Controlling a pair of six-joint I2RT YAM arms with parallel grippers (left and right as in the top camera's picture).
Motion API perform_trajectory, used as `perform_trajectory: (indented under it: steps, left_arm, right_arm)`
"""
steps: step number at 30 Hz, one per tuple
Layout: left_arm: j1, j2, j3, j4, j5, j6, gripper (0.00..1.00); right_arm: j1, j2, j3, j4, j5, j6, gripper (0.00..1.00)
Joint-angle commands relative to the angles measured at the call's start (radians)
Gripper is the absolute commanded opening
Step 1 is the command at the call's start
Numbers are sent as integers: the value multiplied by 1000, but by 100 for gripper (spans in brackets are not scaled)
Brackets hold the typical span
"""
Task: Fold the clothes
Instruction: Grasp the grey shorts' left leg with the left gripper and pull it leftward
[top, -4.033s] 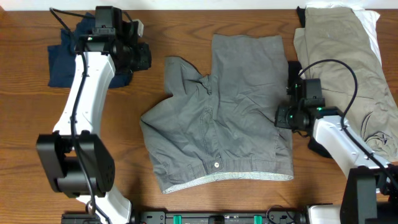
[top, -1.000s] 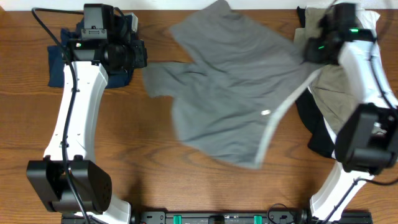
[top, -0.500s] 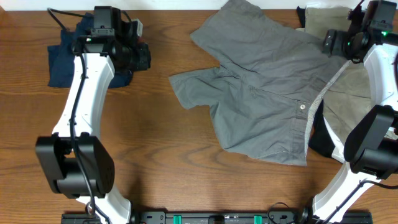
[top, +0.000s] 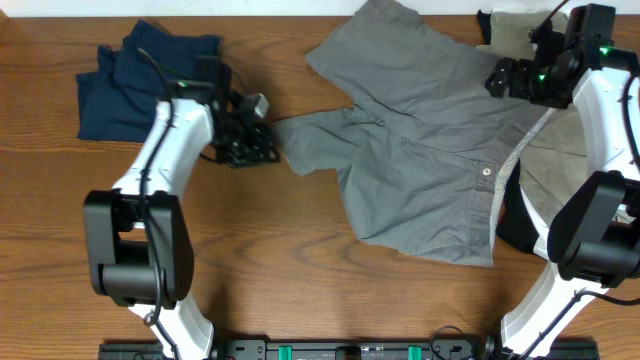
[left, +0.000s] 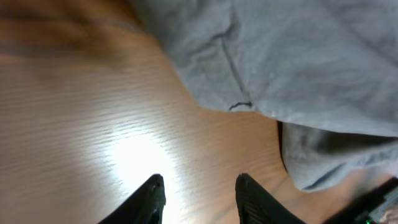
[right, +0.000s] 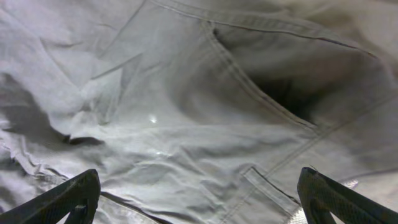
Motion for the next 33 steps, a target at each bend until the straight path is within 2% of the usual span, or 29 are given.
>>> perform_trajectory:
  steps: [1,7,14,17,19,22,28,33]
  left_arm:
    - [-24,13,-102,113,30,-136,40]
    - [-51,13,-223,402,29,-355,40]
    - [-121,13,-258,589,22,-436,41]
    - [-164,13,-258,608,-12,-436,67]
    - [-183,13,-258,609,-34,-436,75]
    - [-211,14,-258,609,-72,-436,78]
    - [-233,25,-258,609,-127,-436,78]
    - [-237,54,-258,610,-142,-436,40]
  right_arm:
    - [17,-36,11,-2,-26,-8,99]
    - [22,-36,11,-6,-26,-8,99]
    - [24,-36,11,-21,-26,-8,99]
    - [24,-36,11,-25,-26,-8,99]
    - [24,-36,11,-28,-26,-8,99]
    - [24,-36,11,-35,-26,-9,99]
    - [24,-36,11,-43,-26,-8,99]
    - [24,-36,11,-50,-26,-8,99]
